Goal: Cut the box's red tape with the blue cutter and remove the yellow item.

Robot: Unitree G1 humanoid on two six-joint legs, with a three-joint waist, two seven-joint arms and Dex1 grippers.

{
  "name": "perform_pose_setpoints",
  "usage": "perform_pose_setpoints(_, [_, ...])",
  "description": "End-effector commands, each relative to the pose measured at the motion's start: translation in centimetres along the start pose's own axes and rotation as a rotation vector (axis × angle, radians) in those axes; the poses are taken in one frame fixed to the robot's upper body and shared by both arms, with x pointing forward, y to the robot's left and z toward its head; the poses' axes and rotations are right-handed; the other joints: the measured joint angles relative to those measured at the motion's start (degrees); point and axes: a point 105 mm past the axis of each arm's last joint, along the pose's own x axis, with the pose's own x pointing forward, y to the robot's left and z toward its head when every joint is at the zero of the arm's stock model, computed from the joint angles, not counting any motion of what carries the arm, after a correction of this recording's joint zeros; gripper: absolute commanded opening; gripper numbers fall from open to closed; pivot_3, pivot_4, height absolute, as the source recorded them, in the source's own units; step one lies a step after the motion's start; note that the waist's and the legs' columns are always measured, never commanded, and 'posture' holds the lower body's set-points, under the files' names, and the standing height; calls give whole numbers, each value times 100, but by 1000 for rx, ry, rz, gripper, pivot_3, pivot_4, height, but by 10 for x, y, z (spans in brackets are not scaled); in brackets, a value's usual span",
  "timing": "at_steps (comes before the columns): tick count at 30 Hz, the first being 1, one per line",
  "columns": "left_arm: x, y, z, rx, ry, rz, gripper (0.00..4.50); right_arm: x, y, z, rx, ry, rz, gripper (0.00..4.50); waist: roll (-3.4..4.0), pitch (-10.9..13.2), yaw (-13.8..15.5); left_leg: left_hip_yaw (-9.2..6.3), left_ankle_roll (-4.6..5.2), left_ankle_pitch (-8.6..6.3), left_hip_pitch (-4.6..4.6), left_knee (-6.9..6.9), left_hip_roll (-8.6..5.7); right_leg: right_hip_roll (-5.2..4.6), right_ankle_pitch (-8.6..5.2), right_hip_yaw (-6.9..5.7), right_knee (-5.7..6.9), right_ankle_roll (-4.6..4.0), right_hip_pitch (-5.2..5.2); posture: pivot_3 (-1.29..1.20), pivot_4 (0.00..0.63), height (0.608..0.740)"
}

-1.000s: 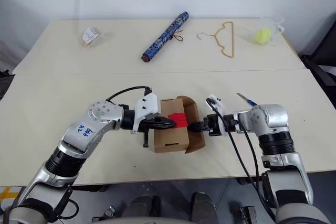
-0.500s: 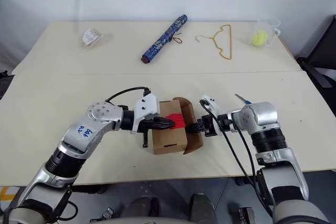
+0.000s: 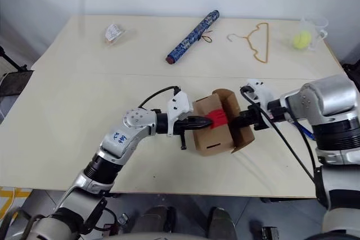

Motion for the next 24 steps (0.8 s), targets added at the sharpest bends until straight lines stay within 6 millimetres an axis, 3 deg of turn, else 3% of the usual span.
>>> perform_pose_setpoints(1, [17, 3, -11, -13, 23, 38, 0, -28, 22, 23, -152, -60, -13, 36, 0, 0, -3, -1, 3, 1, -5, 3, 0, 0, 4, -3, -5, 7, 0, 0, 150, 740])
perform_pose_setpoints(11, [35, 4, -2, -29, -44, 53, 0, -48, 28, 36, -224, -59, -81, 36, -1, 1, 16, 1, 18, 11, -47, 37, -6, -7, 10, -5, -16, 16, -19, 0, 150, 740])
perform_pose_setpoints(24, [30, 7, -11, -83, -4, 101, 0, -18, 20, 40, -203, 9, -141, 36, -4, -2, 23, -12, 19, 8, -43, 52, -6, -7, 13, -9, -11, 19, -6, 0, 150, 740])
